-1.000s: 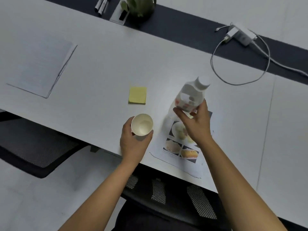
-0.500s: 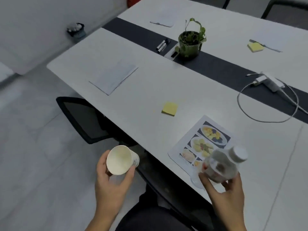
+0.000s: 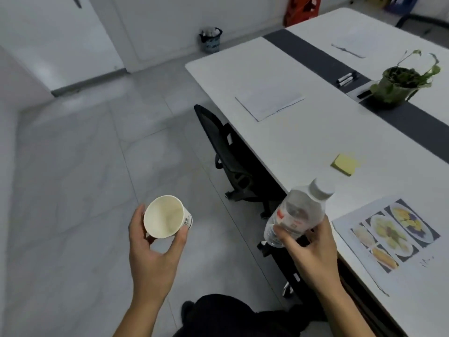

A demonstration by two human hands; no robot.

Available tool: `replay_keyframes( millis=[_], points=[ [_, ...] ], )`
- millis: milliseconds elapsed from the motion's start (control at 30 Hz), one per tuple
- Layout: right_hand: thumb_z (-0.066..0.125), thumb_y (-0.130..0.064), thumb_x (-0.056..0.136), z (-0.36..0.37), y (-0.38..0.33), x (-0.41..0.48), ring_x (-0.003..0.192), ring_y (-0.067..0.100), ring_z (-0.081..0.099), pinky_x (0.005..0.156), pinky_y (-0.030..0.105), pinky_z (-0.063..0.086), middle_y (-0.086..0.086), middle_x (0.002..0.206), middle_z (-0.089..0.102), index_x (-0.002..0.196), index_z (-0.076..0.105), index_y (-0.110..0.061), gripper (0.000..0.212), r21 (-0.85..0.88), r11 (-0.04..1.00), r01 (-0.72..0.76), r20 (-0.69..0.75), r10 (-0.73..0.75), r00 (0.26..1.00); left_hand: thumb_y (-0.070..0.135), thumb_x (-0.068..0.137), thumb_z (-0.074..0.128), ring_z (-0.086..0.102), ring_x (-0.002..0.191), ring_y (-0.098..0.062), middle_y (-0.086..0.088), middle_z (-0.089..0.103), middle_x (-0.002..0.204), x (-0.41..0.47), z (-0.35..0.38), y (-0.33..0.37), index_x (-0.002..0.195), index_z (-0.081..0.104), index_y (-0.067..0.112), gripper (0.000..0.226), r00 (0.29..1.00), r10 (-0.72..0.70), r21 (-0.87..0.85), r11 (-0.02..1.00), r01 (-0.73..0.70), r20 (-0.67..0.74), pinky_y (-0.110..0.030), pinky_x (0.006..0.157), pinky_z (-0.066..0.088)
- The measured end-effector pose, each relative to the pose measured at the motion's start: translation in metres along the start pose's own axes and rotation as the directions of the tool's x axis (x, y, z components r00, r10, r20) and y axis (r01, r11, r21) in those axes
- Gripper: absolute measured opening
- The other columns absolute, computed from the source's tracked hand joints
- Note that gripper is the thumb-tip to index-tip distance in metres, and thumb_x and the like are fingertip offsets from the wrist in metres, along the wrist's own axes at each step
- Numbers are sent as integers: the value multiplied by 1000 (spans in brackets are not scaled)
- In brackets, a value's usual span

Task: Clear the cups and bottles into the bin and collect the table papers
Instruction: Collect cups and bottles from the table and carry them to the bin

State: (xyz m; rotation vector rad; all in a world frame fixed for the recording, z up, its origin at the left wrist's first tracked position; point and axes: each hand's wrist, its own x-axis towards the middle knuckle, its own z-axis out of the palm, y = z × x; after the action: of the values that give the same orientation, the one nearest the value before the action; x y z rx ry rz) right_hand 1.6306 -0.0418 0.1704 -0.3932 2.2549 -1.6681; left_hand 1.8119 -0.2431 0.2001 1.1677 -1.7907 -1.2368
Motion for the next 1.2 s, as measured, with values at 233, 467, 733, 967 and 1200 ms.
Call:
replay_keyframes(
  millis=[233,467,733,967,1200],
  points=[
    [83,-20,79,164,-47,-13,105,0,64,83,20,51,-12,117,64,127,54,-27,56,-15,999,49,97,-47,994,38,69,80,55,111,6,42,47,121,74,-137,-62,138,43,31,79,993,-67,-24,998,65,-101,-9,83,46],
    [81,-37,74,258,-68,-5,106,12,65,87,44,57,-8,120,63,130,52,-32,63,-126,992,26,220,2,975,37,68,79,58,108,5,36,51,120,128,-214,-113,137,47,28,77,962,-186,-37,982,183,-199,-23,86,50],
    [82,-33,75,365,-74,103,111,12,63,95,47,54,-8,123,62,128,52,-34,61,-81,997,-9,221,26,975,42,70,86,61,115,-11,21,55,131,275,-194,-137,137,47,30,79,965,-213,3,976,216,-155,-33,91,52],
    [82,-37,76,472,-123,280,114,12,61,92,47,55,-6,128,58,132,52,-31,64,-79,995,57,252,-35,967,38,68,89,63,112,-9,23,56,127,473,-163,-108,135,48,33,79,970,-161,11,986,165,-183,-32,91,52],
    [83,-40,74,551,-196,433,111,6,62,91,35,55,-7,127,60,134,52,-27,69,-88,989,119,265,-92,960,54,62,80,61,115,-6,25,55,129,647,-136,-76,136,46,36,84,971,-96,-3,995,97,-219,-27,89,48]
  ],
)
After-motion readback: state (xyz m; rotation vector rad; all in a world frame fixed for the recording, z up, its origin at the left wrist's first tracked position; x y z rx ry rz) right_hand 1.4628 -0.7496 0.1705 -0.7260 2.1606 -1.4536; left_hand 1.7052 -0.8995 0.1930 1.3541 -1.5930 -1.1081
